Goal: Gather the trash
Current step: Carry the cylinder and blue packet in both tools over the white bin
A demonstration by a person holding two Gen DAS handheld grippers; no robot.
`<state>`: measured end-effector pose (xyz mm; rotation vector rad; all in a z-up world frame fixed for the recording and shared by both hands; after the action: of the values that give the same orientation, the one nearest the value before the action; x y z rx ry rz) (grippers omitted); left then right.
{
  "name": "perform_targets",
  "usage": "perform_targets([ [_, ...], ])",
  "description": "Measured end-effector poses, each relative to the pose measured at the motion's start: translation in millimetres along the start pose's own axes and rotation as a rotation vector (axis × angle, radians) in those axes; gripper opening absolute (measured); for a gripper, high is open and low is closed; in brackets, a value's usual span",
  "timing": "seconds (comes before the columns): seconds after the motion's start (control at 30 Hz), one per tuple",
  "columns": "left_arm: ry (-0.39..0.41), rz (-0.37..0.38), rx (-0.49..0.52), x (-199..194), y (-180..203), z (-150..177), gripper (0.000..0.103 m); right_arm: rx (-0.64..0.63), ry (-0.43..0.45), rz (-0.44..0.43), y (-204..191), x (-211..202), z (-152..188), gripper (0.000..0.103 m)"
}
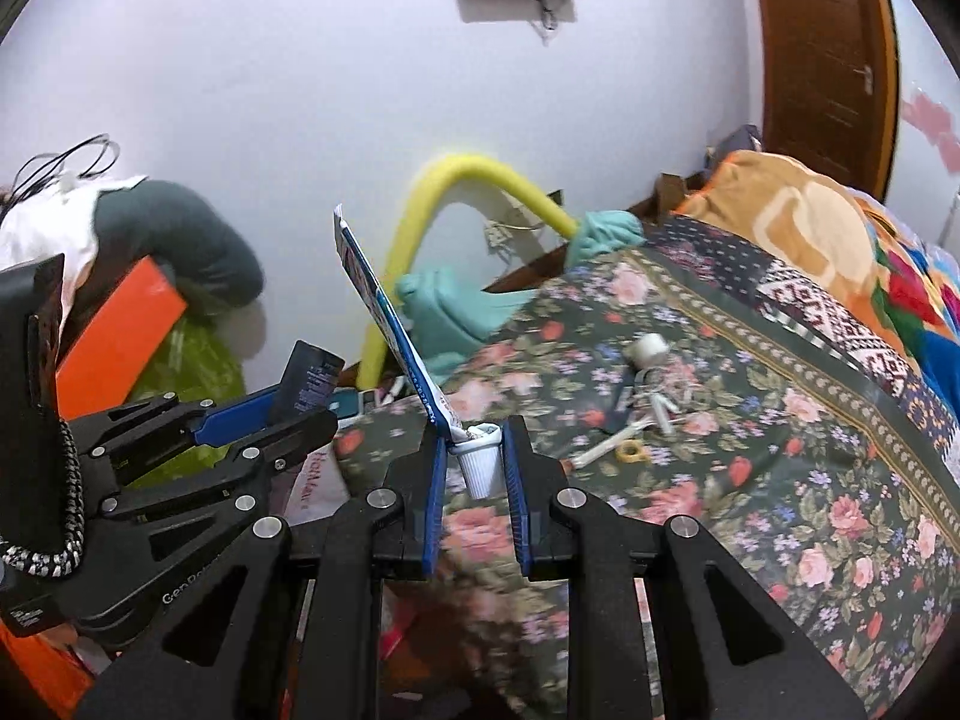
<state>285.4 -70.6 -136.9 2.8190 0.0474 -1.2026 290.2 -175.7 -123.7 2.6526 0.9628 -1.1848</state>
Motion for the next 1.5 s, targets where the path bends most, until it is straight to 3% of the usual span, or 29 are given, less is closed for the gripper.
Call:
perform_targets([
  [0.27, -0.026, -0.086, -0.098, -24.1, -60.9, 43.7, 0.025, -0.077, -0.044, -0.075, -63.2, 16.5, 14.4, 0.017],
  [0.67, -0.173, -0.222, -0.267, -16.7, -160.7, 145.8, 0.025, -0.212, -0.218, -0.203, -159.7, 88.5, 63.6, 0.017],
  [0.9, -0.278, -0.236, -0.367, 10.3, -197.6, 204.1, 0.025, -0.288, -0.328, -0.255, -206.7, 134.4, 98.9, 0.017],
  [1.23, -0.424, -0.256, -0.484, 45.7, -237.0, 281.0, 0.025, -0.309, -0.511, -0.304, -239.2, 196.1, 151.3, 0.017],
  [1.5, -0.486, -0.254, -0.538, 64.1, -250.9, 310.1, 0.025, -0.315, -0.592, -0.303, -252.1, 228.1, 172.3, 0.017],
])
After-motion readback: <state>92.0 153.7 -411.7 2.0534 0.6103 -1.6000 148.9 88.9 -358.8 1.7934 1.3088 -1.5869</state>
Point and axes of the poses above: each gripper's, at about its wrist camera, not at the fingertips, and x roughly the way its jaws point, y to its right, z to its underside, the point moved 9 cm from there along x, roughly the way its jaws point, and after that the axes turned 3 degrees about -x, right-handed, at the moved point
